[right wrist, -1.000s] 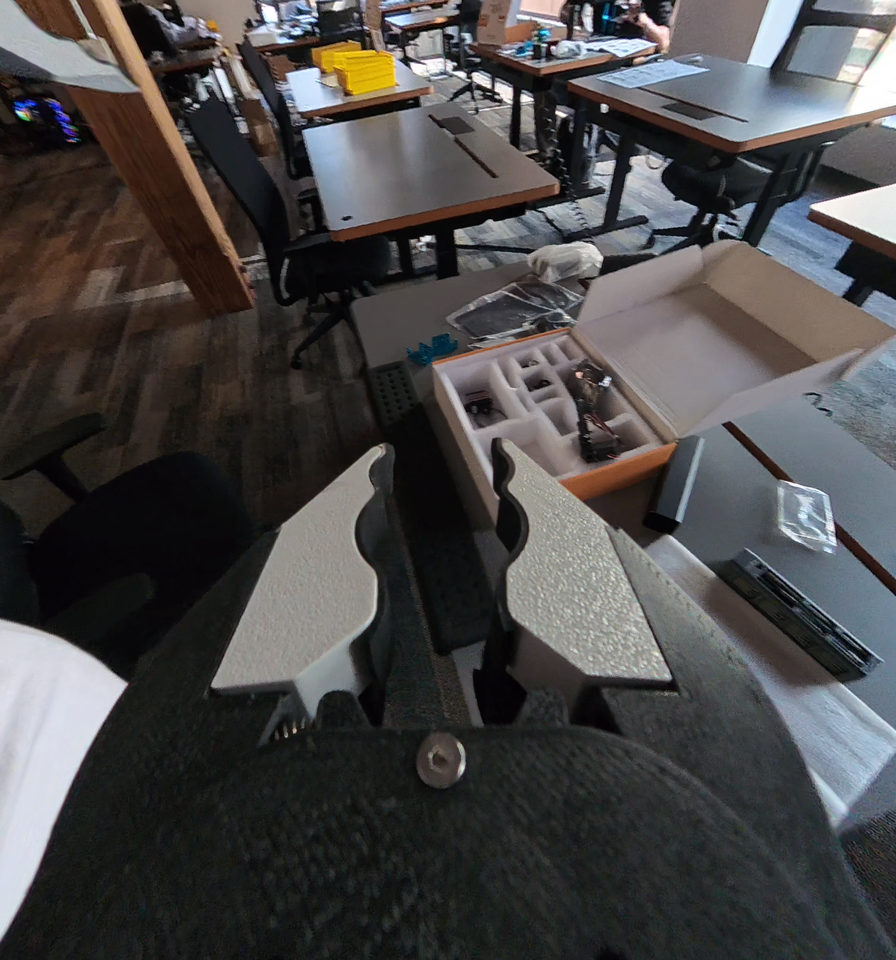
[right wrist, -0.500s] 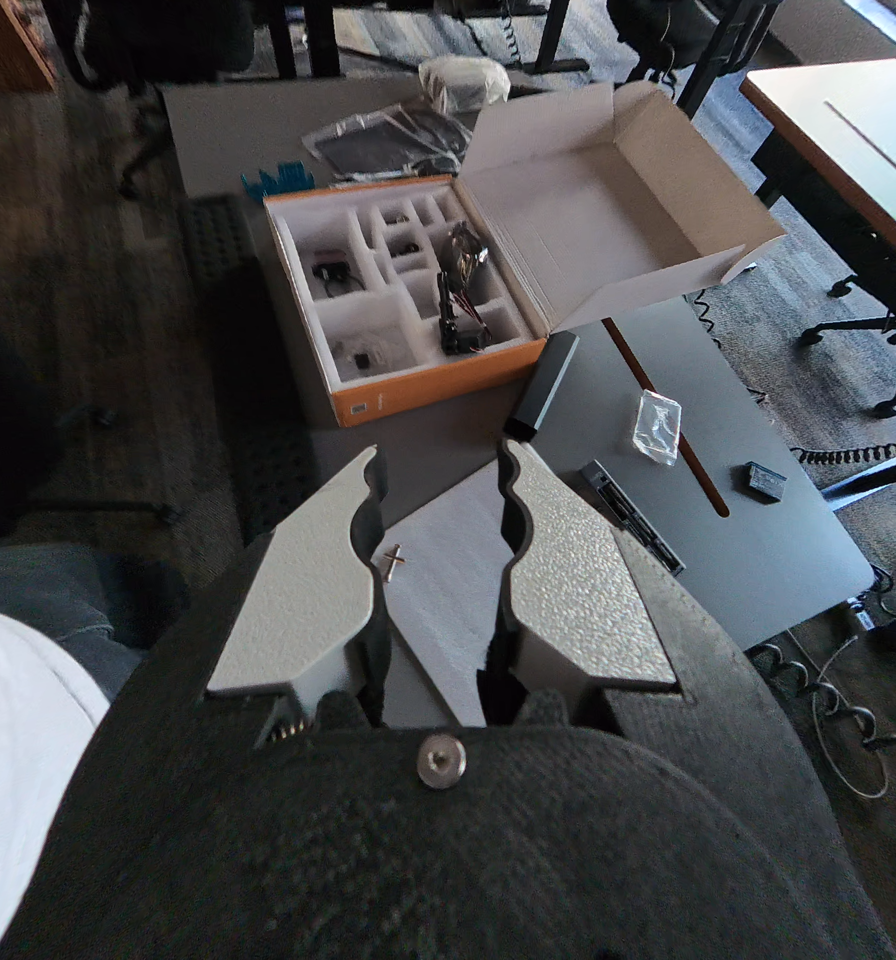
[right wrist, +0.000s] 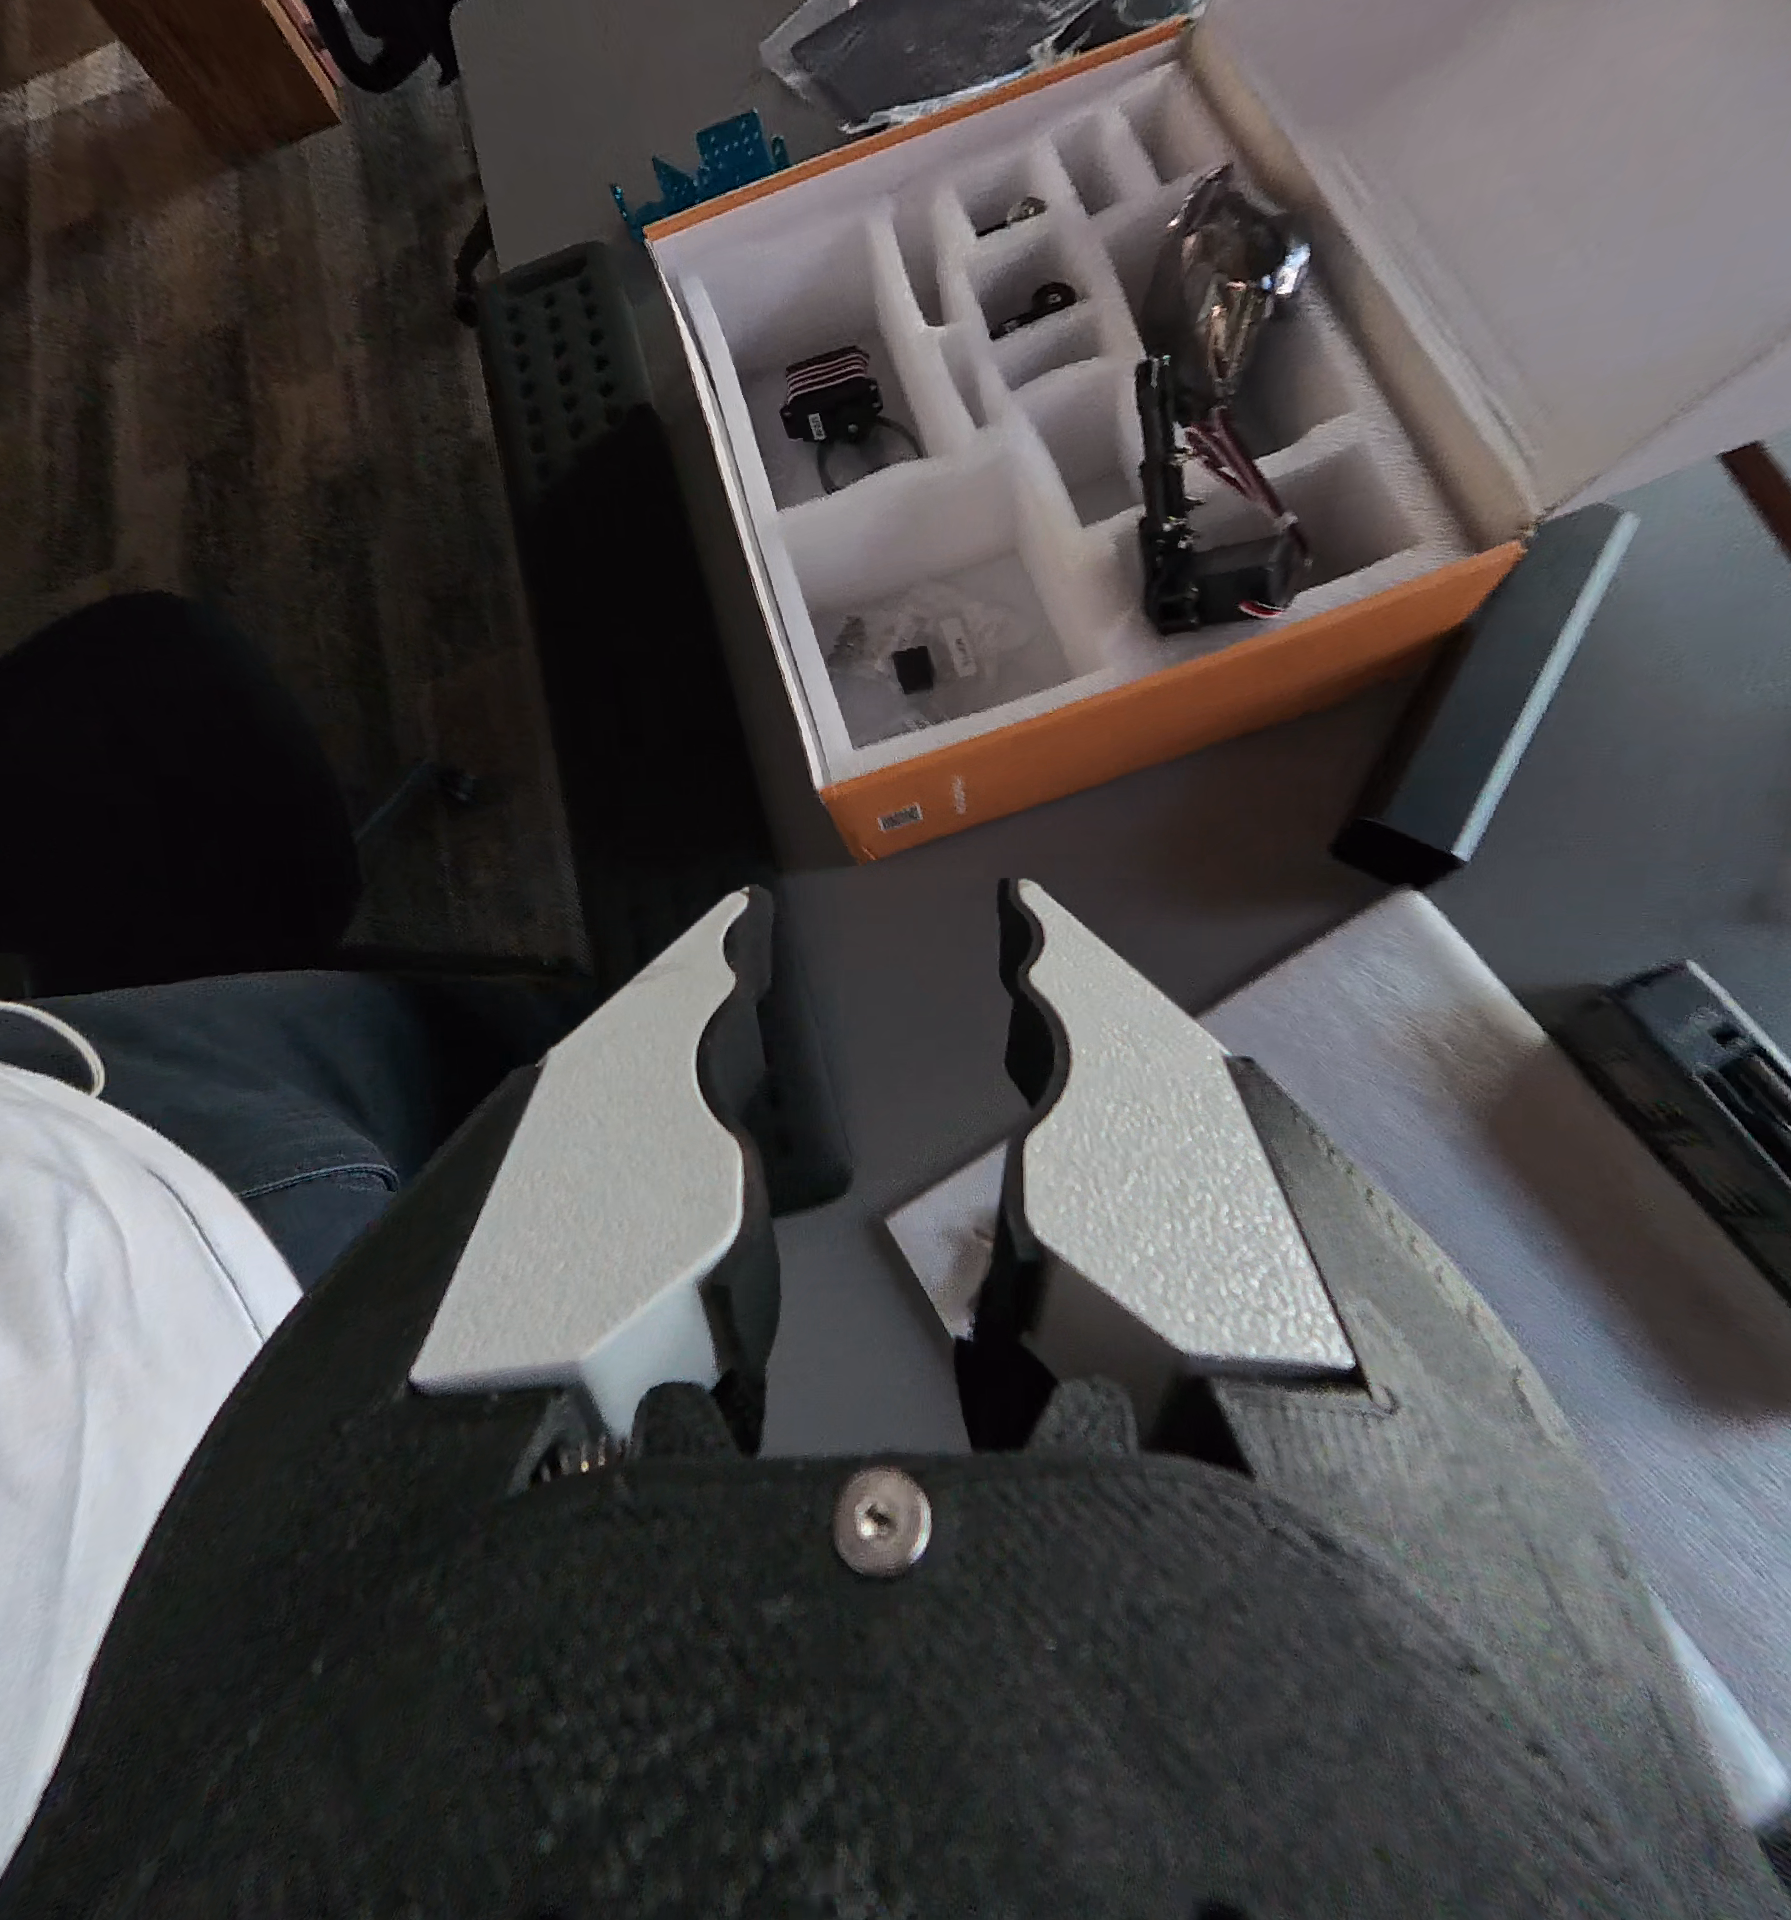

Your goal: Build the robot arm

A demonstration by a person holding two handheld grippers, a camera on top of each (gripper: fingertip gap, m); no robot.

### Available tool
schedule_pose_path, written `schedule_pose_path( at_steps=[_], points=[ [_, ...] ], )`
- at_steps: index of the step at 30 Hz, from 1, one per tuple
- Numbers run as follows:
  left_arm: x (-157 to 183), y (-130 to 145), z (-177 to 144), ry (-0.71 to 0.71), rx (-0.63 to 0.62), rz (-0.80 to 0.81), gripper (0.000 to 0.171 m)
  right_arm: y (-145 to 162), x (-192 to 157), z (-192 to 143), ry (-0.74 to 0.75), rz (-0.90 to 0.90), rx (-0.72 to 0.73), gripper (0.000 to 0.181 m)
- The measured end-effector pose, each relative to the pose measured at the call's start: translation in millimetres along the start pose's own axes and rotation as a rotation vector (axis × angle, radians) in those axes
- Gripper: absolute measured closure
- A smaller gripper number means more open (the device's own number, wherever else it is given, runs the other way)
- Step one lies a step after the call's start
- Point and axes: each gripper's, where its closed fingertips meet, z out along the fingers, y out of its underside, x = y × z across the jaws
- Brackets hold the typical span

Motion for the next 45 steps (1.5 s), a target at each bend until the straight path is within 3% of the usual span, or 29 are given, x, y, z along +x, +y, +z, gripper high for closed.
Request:
schedule_pose_path(
  at_steps=[5, 10, 16, 21, 31, 41, 43, 45],
  points=[
    [-54, -2, 41, 0.17, 0.025, 0.024, 0.099, -18, 1, 71, 0.039, 0.036, -0.039, 0.138],
    [-128, -4, 75, 0.239, -0.046, 0.151, 0.104, -32, -1, 152, 0.075, 0.136, -0.091, 0.14],
    [-181, 1, 90, 0.334, -0.055, 0.093, 0.107, -3, 11, 223, 0.022, 0.048, -0.409, 0.146],
    [-214, 5, 89, 0.302, -0.061, 0.09, 0.109, 20, 31, 242, -0.043, -0.188, -0.71, 0.148],
    [-243, 20, 69, 0.217, -0.091, 0.06, 0.111, 40, 33, 260, -0.171, -0.453, -0.93, 0.152],
    [-241, 25, 65, 0.187, -0.121, 0.079, 0.112, 56, 32, 267, -0.199, -0.439, -1.042, 0.156],
    [-239, 24, 66, 0.186, -0.119, 0.083, 0.112, 57, 33, 269, -0.175, -0.437, -1.045, 0.162],
    [-237, 23, 68, 0.189, -0.122, 0.086, 0.112, 56, 34, 269, -0.165, -0.429, -1.045, 0.181]
  ],
)
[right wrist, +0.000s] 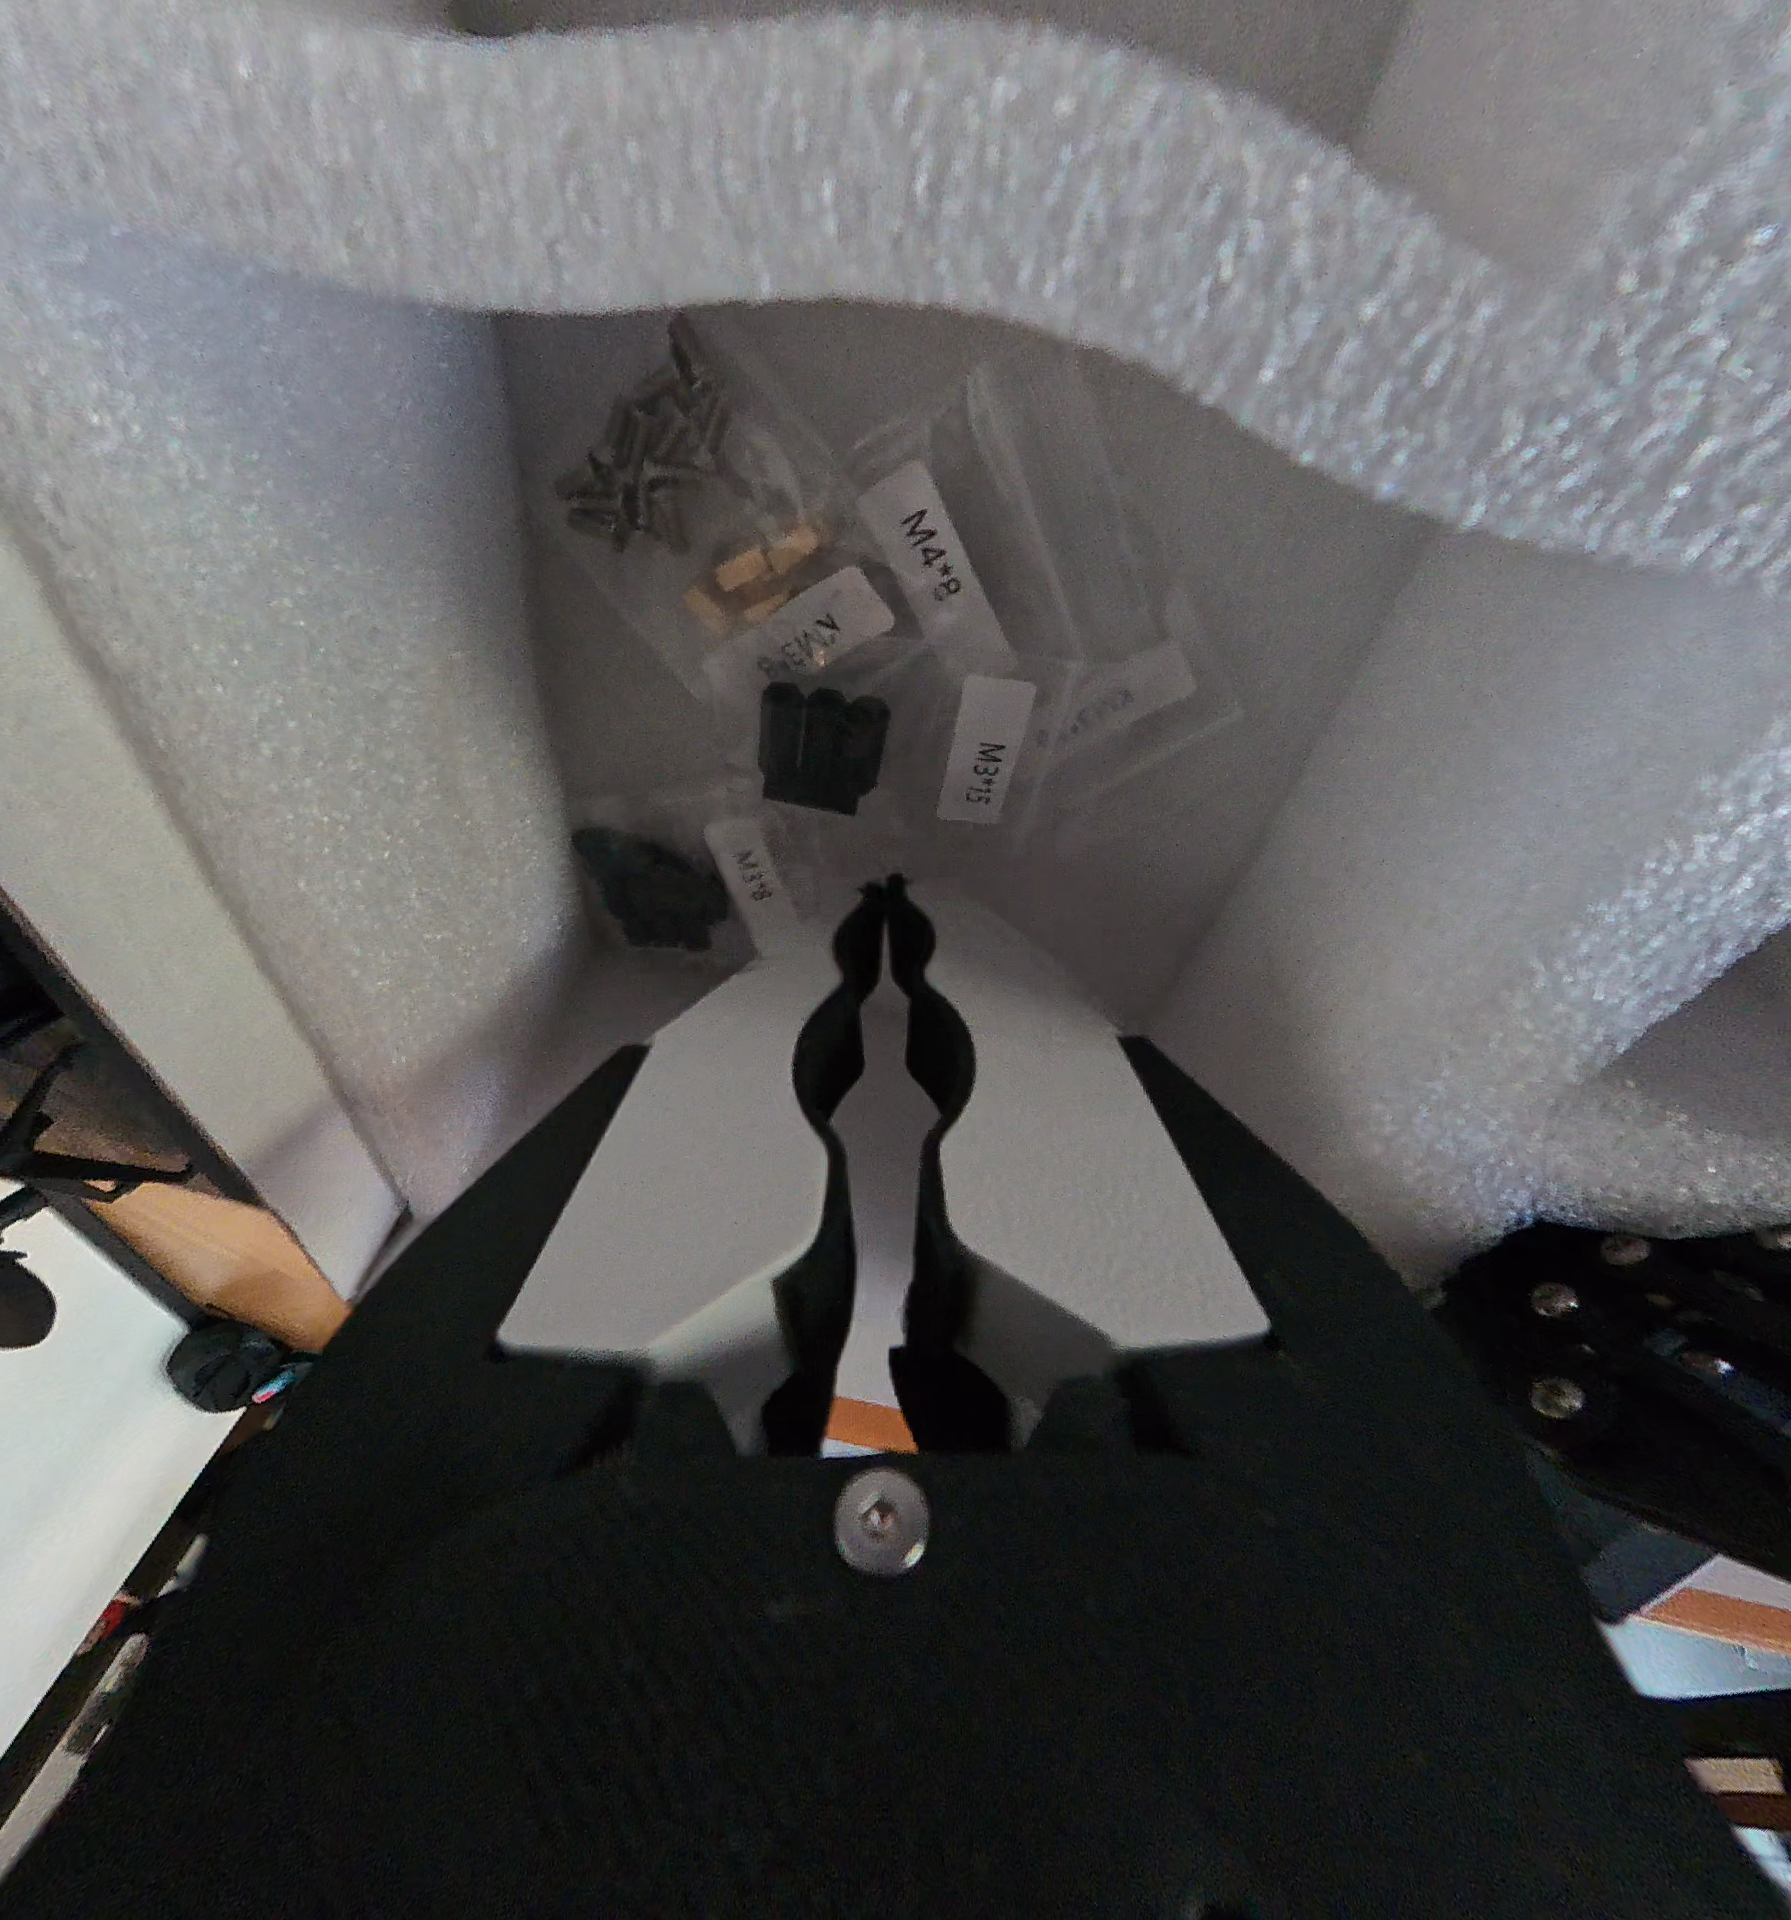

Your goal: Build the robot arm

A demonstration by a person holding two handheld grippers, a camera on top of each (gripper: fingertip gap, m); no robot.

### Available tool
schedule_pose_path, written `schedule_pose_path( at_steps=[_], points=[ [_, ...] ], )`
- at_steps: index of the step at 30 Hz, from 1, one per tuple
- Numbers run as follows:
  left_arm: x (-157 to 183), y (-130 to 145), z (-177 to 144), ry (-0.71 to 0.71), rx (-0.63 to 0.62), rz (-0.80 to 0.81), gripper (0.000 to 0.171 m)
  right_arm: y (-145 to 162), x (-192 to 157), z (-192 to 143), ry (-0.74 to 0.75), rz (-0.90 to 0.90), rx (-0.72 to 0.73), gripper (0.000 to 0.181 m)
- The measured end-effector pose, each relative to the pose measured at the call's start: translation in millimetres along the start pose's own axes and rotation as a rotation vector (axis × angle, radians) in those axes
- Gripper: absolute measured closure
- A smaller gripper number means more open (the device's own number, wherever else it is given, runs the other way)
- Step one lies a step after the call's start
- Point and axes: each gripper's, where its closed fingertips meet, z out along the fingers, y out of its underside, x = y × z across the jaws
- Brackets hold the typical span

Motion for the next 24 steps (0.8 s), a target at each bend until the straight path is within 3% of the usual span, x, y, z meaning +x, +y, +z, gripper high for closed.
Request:
schedule_pose_path(
  at_steps=[12, 24],
  points=[
    [10, -3, 11, -0.004, -0.05, 0.065, 0.111, 11, 12, -18, -0.02, 0.114, 0.031, 0.181],
    [13, -2, 21, 0.019, -0.067, 0.069, 0.111, 4, 35, -43, 0.102, 0.139, 0.173, 0.181]
  ],
)
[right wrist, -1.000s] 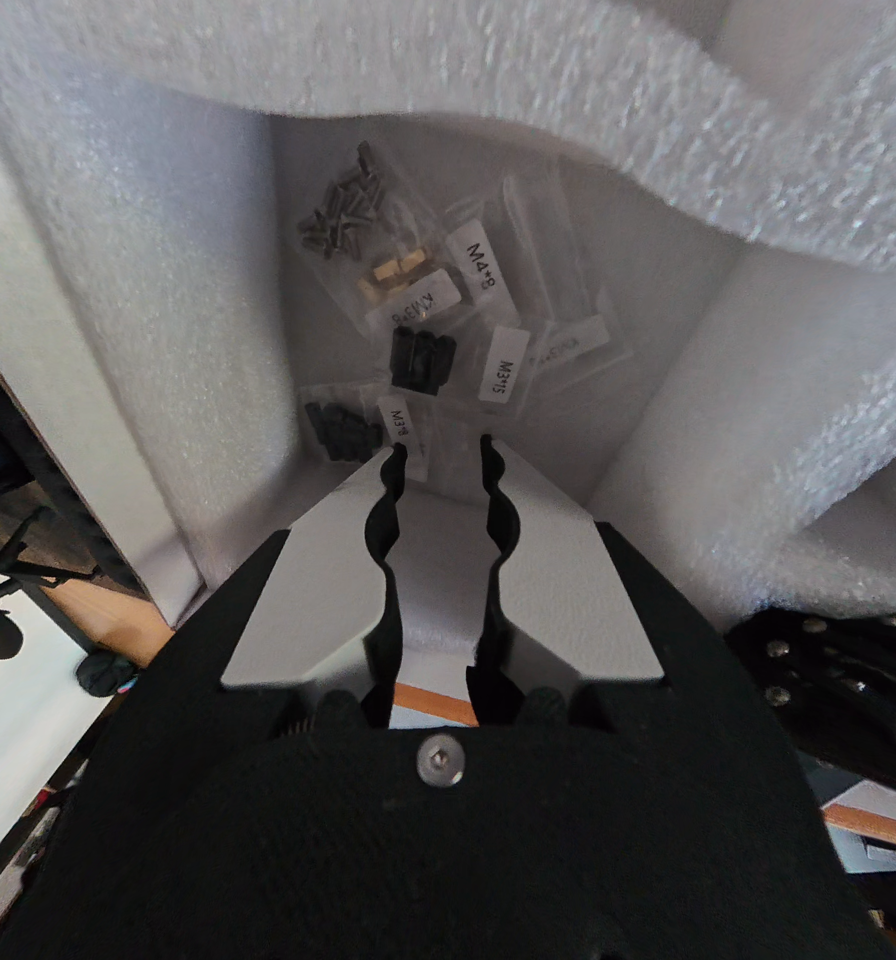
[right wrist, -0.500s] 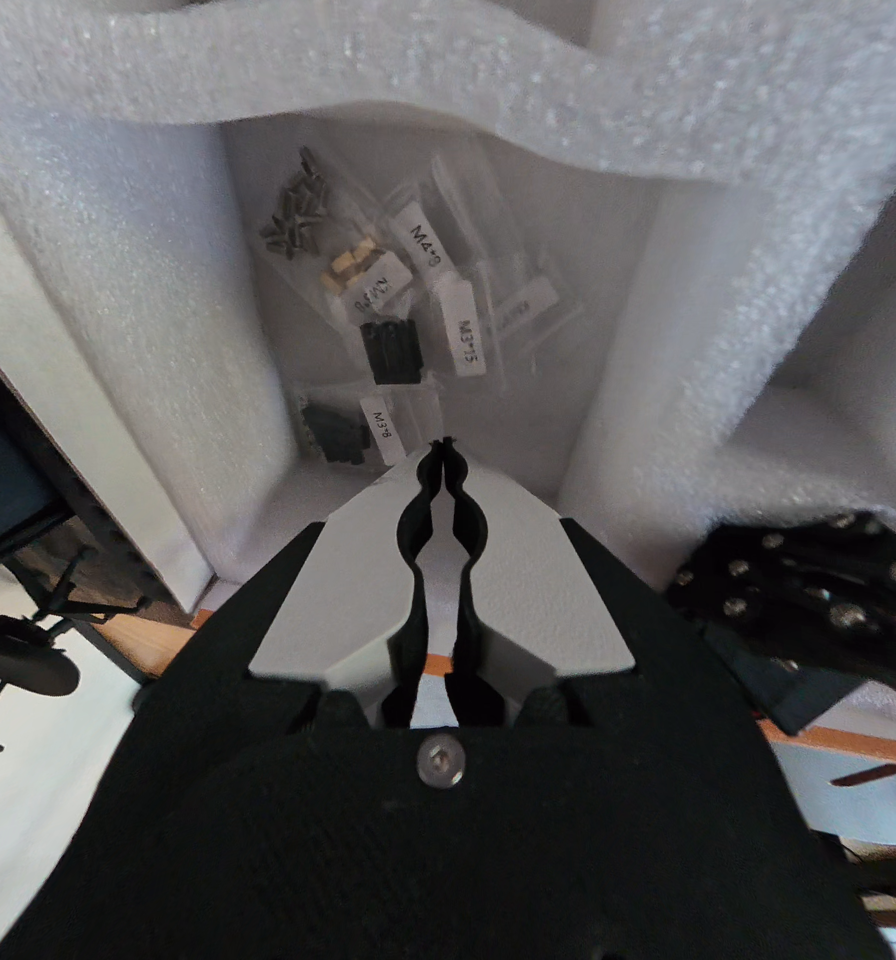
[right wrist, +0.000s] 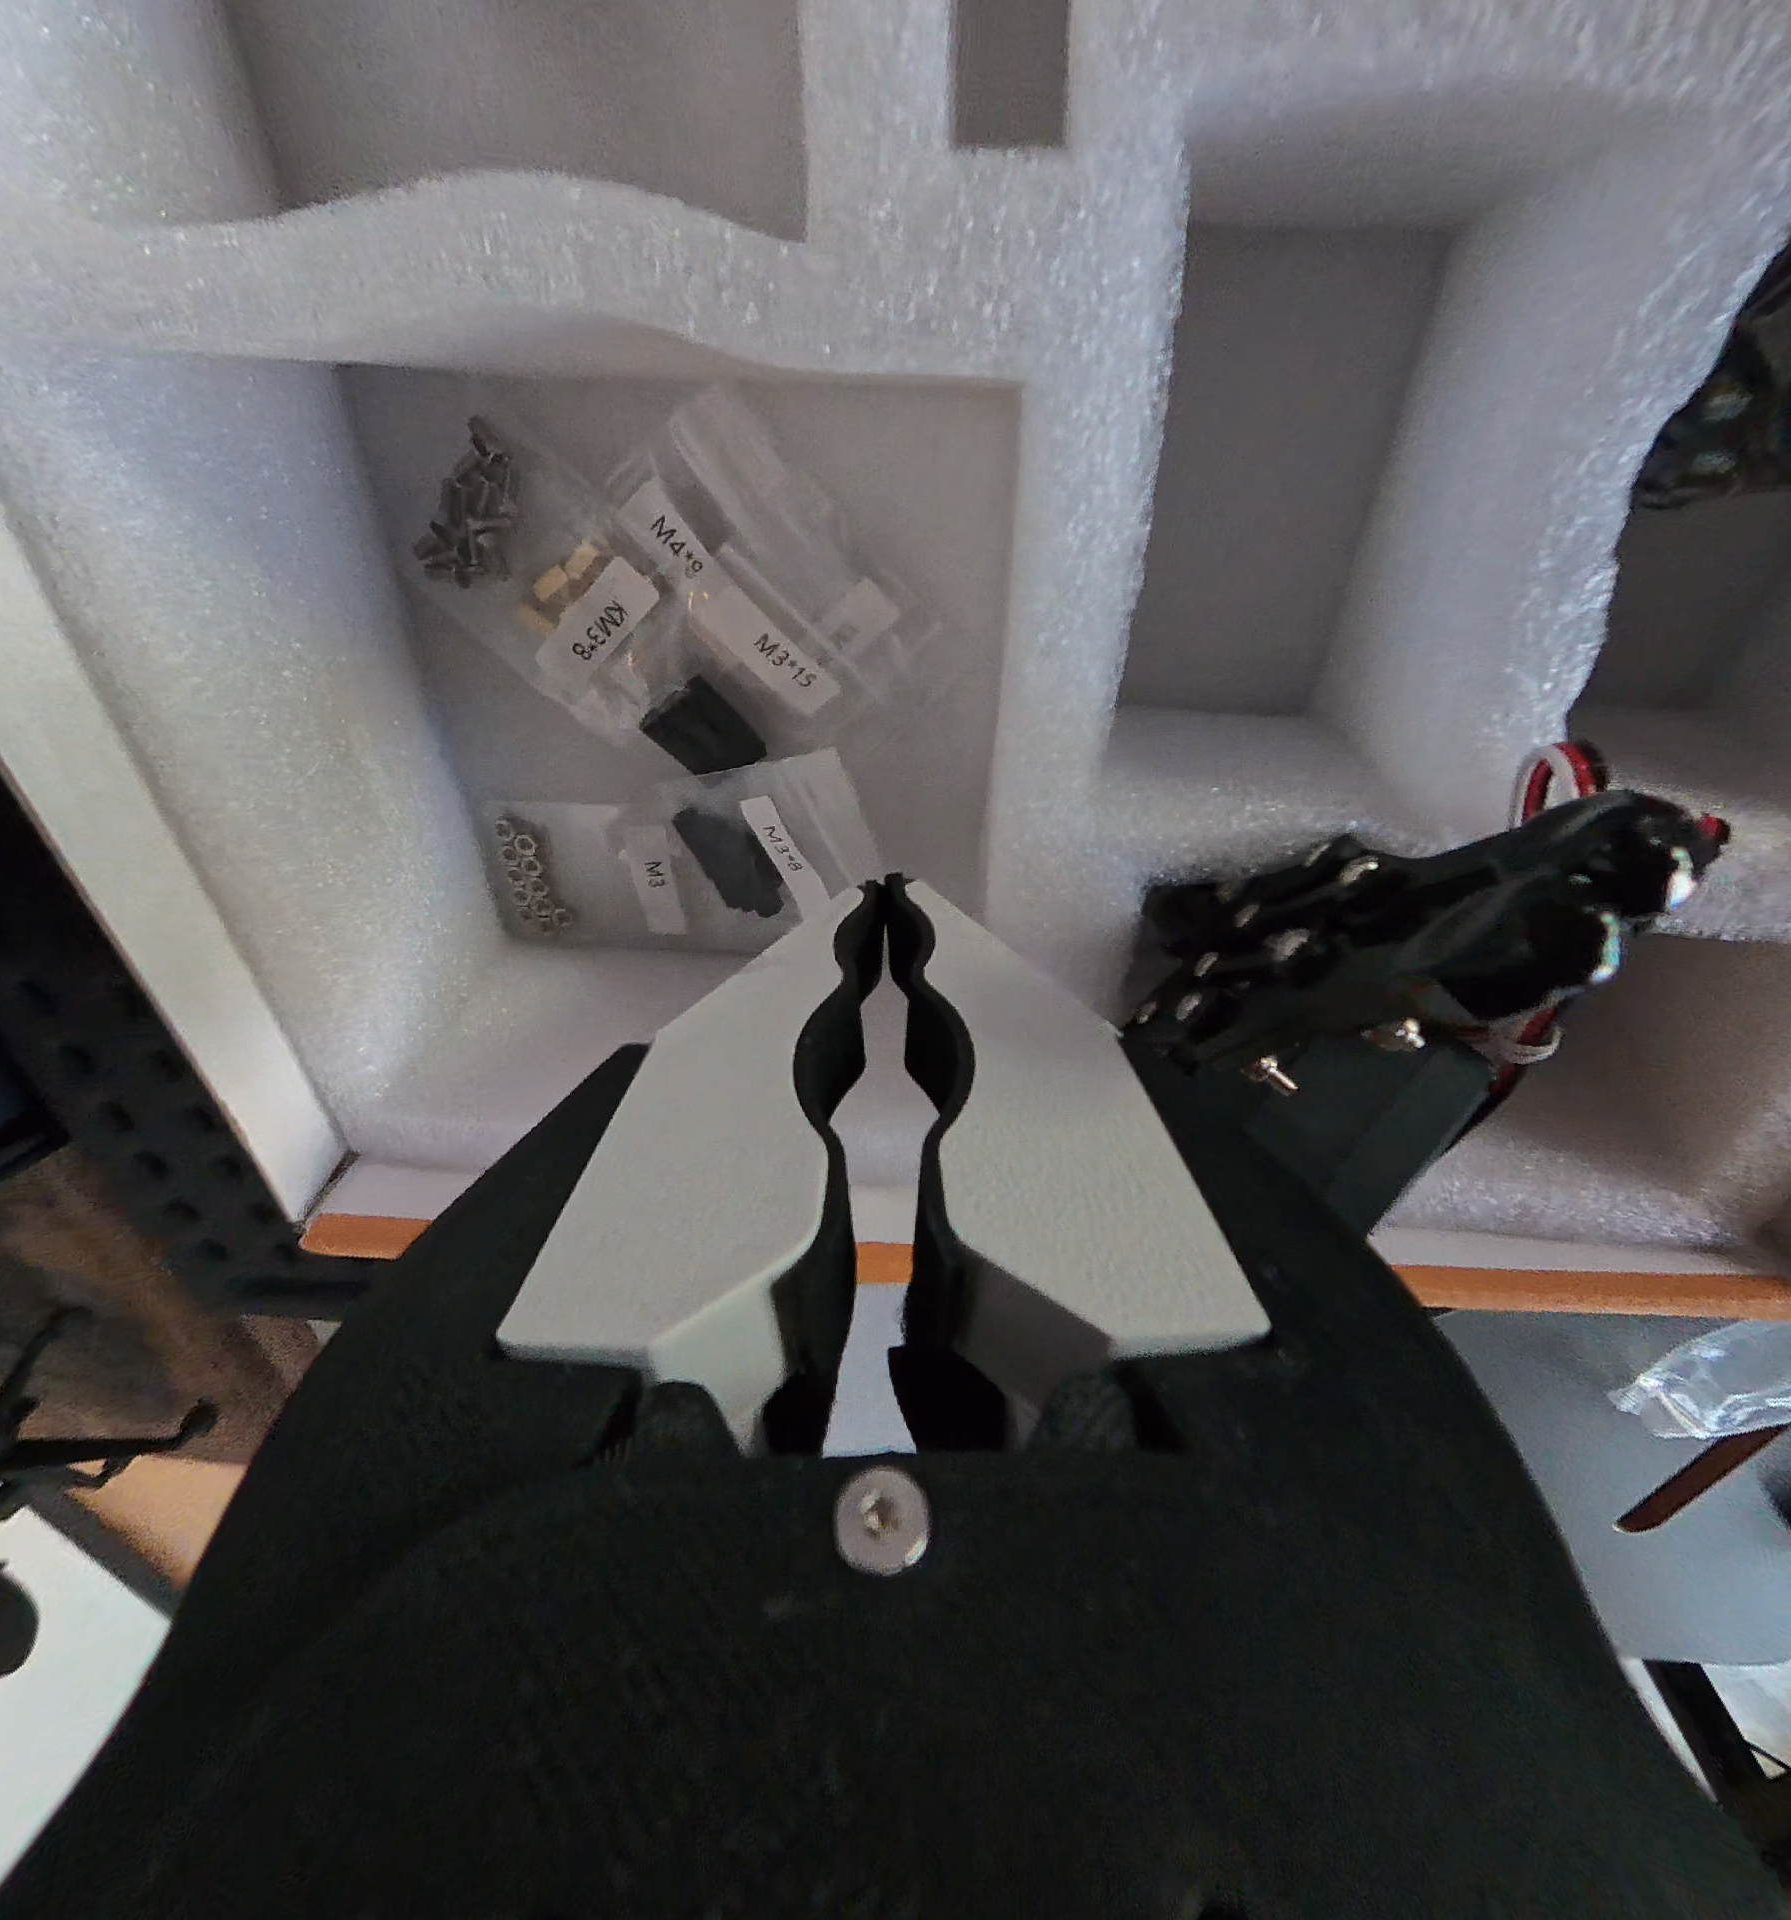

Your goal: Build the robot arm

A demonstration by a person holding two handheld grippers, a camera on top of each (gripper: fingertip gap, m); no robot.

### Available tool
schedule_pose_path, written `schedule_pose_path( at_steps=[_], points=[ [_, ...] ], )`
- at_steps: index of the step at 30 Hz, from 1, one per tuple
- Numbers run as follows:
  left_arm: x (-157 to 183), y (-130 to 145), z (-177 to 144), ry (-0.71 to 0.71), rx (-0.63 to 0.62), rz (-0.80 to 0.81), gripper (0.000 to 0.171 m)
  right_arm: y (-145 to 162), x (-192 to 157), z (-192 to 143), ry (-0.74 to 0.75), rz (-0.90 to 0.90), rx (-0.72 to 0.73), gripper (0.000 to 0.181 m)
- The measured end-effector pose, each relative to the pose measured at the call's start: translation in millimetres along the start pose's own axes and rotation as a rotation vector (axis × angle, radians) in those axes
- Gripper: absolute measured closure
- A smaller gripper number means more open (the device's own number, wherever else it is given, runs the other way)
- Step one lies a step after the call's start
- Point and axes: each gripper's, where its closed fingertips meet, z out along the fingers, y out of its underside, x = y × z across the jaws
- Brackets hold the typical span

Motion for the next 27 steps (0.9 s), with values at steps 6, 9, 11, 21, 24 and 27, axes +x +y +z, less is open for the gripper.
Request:
schedule_pose_path(
  at_steps=[6, 9, 11, 21, 24, 27],
  points=[
    [3, -2, 6, 0.019, -0.005, 0.004, 0.111, -1, -2, 0, 0.009, 0.013, 0.019, 0.181],
    [5, 0, 9, 0.023, -0.017, 0.014, 0.111, -6, 3, -9, 0.048, 0.032, 0.064, 0.181],
    [7, 3, 12, 0.032, -0.025, 0.009, 0.111, -12, 5, -16, 0.053, 0.059, 0.12, 0.181],
    [12, 16, 23, 0.056, -0.061, 0.003, 0.11, -7, -6, -22, 0.031, 0.116, 0.198, 0.163],
    [10, 18, 21, 0.054, -0.049, -0.01, 0.11, 8, -42, -17, -0.208, 0.177, 0.063, 0.17],
    [5, 20, 20, 0.052, -0.028, -0.037, 0.11, 30, -45, 2, -0.223, 0.128, -0.181, 0.173]
  ],
)
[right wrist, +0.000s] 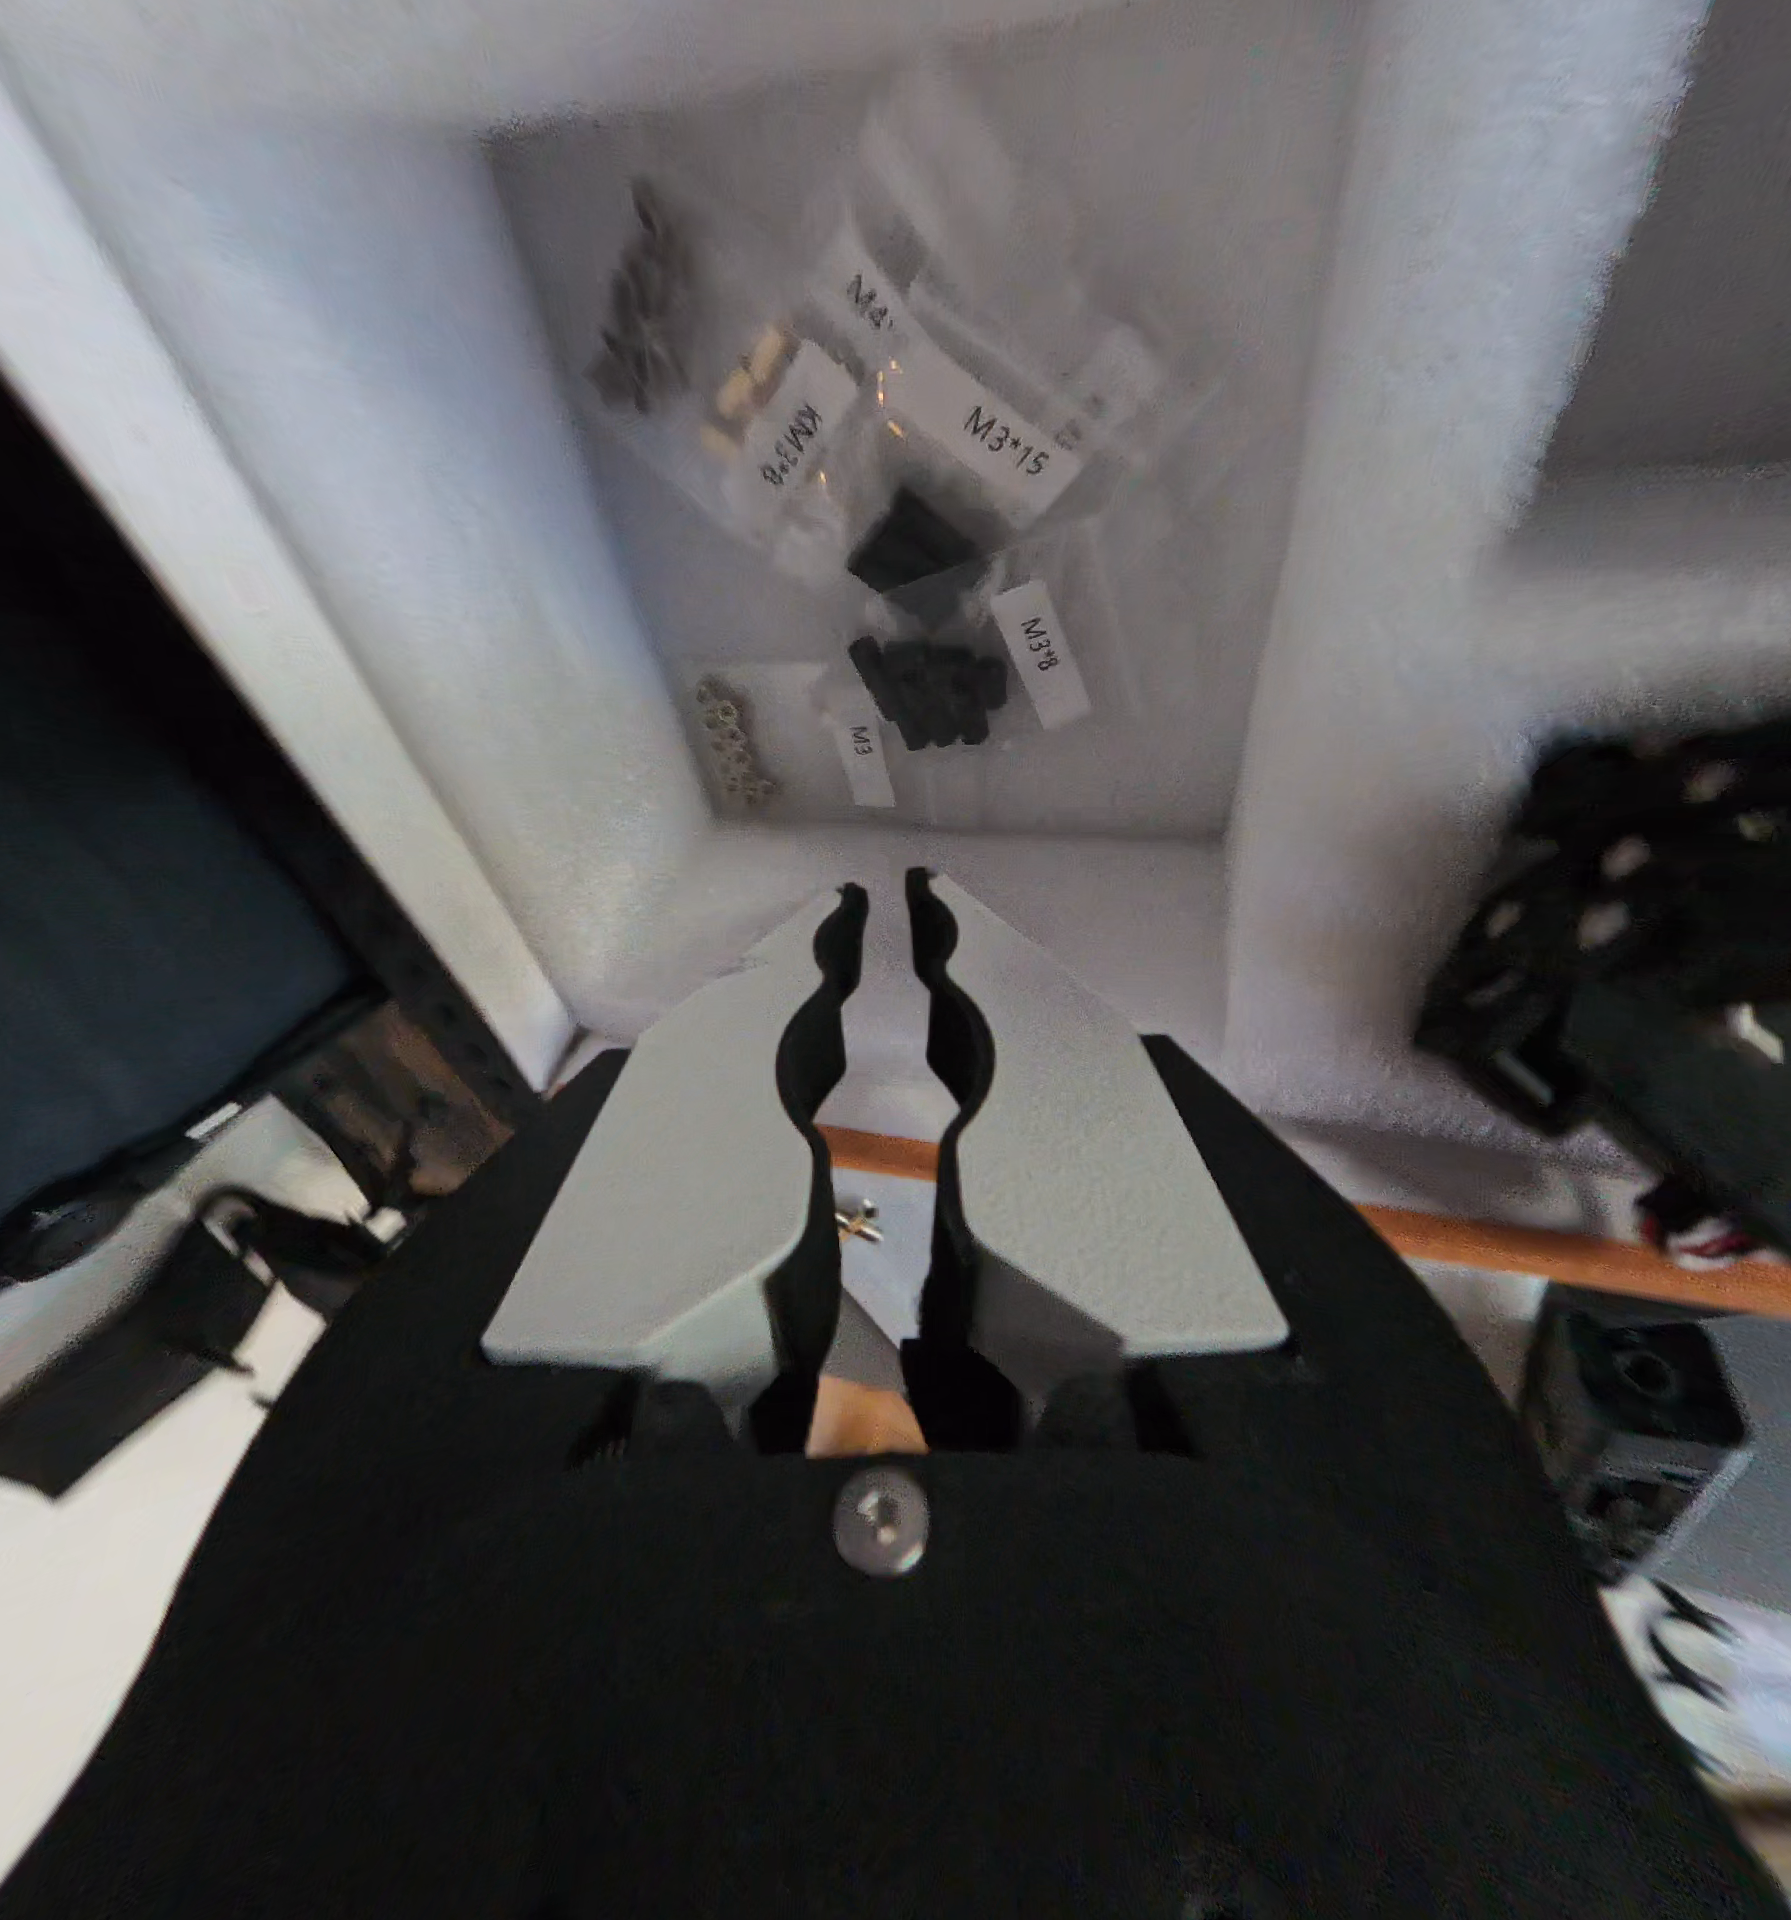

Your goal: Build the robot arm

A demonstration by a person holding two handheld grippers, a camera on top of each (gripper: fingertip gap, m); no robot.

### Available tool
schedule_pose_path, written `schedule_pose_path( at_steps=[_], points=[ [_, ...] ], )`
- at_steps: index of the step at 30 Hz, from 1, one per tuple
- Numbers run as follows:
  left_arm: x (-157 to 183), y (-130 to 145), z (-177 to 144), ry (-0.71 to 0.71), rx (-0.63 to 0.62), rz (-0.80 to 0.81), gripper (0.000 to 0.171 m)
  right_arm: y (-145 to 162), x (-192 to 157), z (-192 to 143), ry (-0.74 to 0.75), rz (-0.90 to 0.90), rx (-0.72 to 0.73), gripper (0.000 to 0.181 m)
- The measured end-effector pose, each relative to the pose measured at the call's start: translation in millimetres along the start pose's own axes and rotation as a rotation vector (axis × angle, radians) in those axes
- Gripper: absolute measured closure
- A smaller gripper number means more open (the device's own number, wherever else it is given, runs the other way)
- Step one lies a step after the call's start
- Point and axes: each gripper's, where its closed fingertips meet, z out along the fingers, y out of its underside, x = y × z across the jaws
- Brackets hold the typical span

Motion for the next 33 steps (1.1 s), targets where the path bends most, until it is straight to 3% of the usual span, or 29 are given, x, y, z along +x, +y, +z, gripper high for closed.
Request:
schedule_pose_path(
  at_steps=[5, 8, 13, 17, 21, 22, 33],
  points=[
    [-9, 3, -11, -0.019, 0.019, -0.016, 0.111, 0, 3, 20, -0.004, -0.033, -0.171, 0.162],
    [-18, 8, -23, -0.044, 0.023, -0.024, 0.111, -2, 7, 25, 0.021, -0.025, -0.189, 0.165],
    [-32, 15, -40, -0.067, 0.045, -0.071, 0.112, -11, 6, 33, 0.111, 0.009, -0.183, 0.151],
    [-38, 14, -48, -0.064, 0.078, -0.102, 0.113, -12, 12, 37, 0.214, -0.028, -0.22, 0.16],
    [-41, 14, -51, -0.059, 0.089, -0.107, 0.113, -11, 14, 35, 0.193, 0.008, -0.186, 0.169],
    [-41, 14, -51, -0.058, 0.09, -0.105, 0.113, -10, 16, 33, 0.196, 0.008, -0.176, 0.181],
    [-42, 12, -57, -0.062, 0.092, -0.097, 0.113, -14, -9, 23, -0.026, 0.066, -0.058, 0.181]
  ],
)
